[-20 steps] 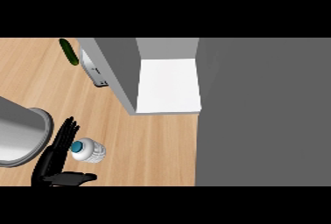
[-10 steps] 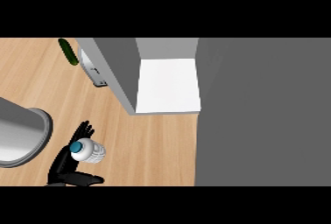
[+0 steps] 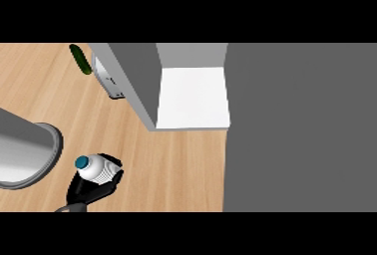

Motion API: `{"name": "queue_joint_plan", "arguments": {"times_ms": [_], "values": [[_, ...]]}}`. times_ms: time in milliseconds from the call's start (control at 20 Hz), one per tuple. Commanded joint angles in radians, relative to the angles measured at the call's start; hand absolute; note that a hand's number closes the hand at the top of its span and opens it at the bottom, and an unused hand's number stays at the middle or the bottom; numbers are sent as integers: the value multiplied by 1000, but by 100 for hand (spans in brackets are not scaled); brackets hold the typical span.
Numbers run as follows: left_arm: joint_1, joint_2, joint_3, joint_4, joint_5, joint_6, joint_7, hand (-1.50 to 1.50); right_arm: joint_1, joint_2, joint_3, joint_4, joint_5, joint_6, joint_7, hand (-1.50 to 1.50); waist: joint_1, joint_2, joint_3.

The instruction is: Pick up the bottled water, place it into the cabinet and close the cabinet

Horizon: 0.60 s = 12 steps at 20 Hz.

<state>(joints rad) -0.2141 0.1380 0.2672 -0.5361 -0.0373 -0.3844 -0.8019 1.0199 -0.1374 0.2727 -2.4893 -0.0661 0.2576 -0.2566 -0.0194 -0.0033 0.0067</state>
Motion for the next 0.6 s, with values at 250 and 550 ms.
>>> {"name": "queue_joint_plan", "arguments": {"times_ms": [250, 550], "values": [[-78, -4, -10, 86, 26, -100, -56, 150, 3, -20, -39, -84, -47, -7, 49, -150, 0, 5, -8], [-16, -132, 50, 57, 131, 93, -155, 150, 44, -15, -10, -80, -26, 4, 15, -150, 0, 2, -9]]}}
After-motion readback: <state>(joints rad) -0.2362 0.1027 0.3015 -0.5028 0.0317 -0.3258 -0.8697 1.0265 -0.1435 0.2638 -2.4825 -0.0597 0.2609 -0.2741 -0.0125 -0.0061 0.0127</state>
